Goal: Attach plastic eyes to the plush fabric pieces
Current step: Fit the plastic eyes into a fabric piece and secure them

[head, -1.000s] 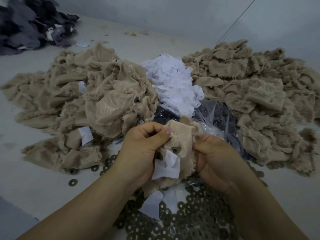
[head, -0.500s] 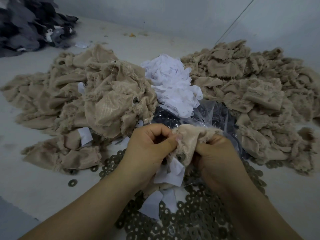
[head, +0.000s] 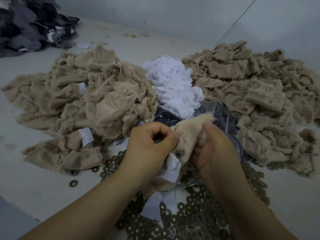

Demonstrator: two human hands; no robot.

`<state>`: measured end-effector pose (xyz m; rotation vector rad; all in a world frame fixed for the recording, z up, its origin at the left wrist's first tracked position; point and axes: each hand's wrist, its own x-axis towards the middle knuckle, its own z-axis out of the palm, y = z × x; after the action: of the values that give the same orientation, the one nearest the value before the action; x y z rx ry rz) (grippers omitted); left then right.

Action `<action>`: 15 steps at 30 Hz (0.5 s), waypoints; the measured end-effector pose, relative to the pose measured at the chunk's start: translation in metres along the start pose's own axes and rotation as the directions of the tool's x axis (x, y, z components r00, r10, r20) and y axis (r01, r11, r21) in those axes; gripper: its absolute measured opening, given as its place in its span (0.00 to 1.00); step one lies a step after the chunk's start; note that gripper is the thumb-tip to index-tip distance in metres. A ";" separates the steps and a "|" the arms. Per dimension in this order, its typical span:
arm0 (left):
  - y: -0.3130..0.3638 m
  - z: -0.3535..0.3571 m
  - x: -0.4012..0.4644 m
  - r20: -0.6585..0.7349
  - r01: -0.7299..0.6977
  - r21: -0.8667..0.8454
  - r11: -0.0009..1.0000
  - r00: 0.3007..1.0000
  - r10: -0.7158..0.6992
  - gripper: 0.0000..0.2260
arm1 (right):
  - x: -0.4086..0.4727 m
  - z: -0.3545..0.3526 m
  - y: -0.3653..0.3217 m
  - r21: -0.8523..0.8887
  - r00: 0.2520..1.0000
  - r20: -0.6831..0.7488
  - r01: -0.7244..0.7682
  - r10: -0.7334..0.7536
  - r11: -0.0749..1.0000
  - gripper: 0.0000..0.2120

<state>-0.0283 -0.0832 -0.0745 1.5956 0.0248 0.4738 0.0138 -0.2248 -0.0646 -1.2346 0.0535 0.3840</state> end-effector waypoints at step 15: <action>0.003 0.001 -0.002 0.048 0.057 0.022 0.998 0.997 -0.058 0.13 | -0.008 -0.004 0.003 -0.251 0.946 0.118 0.324 -0.303 0.912 0.12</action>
<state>-0.0313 -0.0849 -0.0720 1.6221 0.0388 0.3904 0.0062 -0.2298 -0.0671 -1.4673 -0.2701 0.1587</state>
